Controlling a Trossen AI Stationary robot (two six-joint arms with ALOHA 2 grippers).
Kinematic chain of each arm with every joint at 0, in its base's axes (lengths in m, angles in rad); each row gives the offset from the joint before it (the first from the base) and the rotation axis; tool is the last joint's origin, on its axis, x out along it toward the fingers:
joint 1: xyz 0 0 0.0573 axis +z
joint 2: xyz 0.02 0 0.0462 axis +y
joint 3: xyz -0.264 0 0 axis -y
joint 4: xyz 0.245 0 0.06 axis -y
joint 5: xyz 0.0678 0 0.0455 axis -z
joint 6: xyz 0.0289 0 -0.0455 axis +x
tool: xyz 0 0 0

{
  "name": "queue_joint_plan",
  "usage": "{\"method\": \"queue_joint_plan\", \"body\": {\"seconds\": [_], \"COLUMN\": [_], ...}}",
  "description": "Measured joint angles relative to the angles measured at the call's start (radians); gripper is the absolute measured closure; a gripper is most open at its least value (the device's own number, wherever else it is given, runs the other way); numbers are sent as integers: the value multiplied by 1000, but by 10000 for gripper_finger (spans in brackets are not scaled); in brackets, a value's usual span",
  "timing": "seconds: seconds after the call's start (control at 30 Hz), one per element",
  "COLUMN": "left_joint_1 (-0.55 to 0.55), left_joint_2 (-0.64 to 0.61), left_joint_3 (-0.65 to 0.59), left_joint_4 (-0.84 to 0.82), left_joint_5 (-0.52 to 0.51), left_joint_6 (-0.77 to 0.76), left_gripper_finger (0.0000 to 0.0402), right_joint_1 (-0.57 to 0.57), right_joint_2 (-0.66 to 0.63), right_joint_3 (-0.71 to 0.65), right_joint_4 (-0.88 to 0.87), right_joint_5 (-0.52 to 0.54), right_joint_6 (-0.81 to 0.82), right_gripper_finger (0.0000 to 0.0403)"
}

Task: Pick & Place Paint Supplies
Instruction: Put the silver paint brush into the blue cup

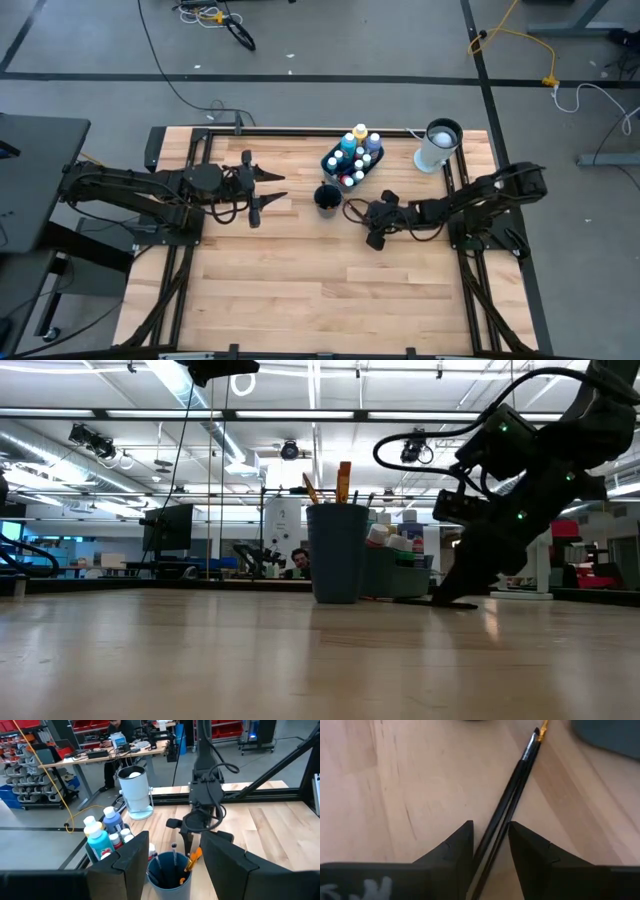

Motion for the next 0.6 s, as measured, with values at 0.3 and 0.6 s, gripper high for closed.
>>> {"method": "queue_joint_plan", "body": {"seconds": [0.3, 0.6], "left_joint_1": [0, 0], "left_joint_2": [0, 0], "left_joint_3": [0, 0], "left_joint_4": [-1, -1], "left_joint_5": [0, 0], "left_joint_6": [0, 0], "left_gripper_finger": [213, 213], "right_joint_1": [-2, -4], "right_joint_2": [10, -30], "right_joint_3": [1, -3], "right_joint_4": [-3, -21], "right_joint_5": [23, 32], "right_joint_6": [-38, -23], "right_gripper_finger": [272, 273]}}
